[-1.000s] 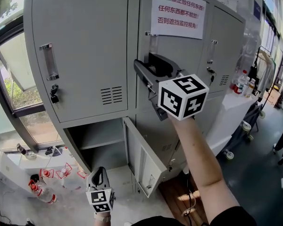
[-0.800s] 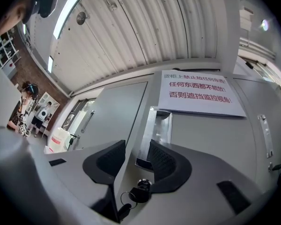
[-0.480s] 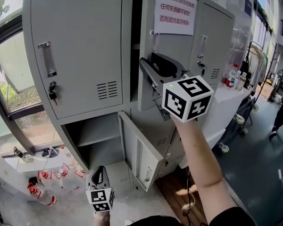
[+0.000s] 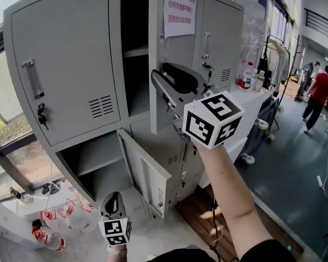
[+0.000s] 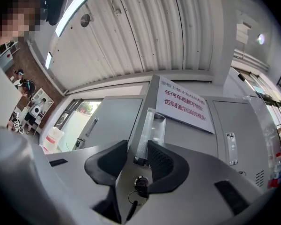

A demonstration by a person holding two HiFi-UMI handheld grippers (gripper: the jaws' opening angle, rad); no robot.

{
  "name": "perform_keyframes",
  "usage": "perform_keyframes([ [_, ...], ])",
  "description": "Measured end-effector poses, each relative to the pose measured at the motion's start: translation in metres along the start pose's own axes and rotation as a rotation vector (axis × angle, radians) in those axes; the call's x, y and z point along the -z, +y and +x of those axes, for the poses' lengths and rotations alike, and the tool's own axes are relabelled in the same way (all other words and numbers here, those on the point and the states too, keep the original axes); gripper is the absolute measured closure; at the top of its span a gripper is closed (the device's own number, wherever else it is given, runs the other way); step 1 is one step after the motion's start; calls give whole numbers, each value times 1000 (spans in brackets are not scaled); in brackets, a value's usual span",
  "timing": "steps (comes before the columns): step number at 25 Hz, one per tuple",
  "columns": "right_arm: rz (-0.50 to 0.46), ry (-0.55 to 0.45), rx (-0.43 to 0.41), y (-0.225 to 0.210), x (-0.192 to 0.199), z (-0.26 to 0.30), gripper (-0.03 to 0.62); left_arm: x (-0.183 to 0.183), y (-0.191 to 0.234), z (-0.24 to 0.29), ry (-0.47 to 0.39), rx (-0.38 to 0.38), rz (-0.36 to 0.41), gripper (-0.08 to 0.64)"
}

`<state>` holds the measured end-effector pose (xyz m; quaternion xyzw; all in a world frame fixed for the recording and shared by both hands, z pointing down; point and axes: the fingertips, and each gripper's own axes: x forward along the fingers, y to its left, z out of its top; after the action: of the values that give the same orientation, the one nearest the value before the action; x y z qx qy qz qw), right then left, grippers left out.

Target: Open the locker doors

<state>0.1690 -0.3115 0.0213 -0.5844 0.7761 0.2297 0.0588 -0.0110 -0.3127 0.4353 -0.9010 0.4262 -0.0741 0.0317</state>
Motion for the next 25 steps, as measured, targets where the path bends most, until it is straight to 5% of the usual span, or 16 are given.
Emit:
perform_keyframes([
  [12,-5,-28,53,-26,-18,-67,446,-14,-43,23,-27,106,27,535],
  [25,-9,-63,156,-76,-34,-141,484,-26,-68,44,-42,137,60,534],
])
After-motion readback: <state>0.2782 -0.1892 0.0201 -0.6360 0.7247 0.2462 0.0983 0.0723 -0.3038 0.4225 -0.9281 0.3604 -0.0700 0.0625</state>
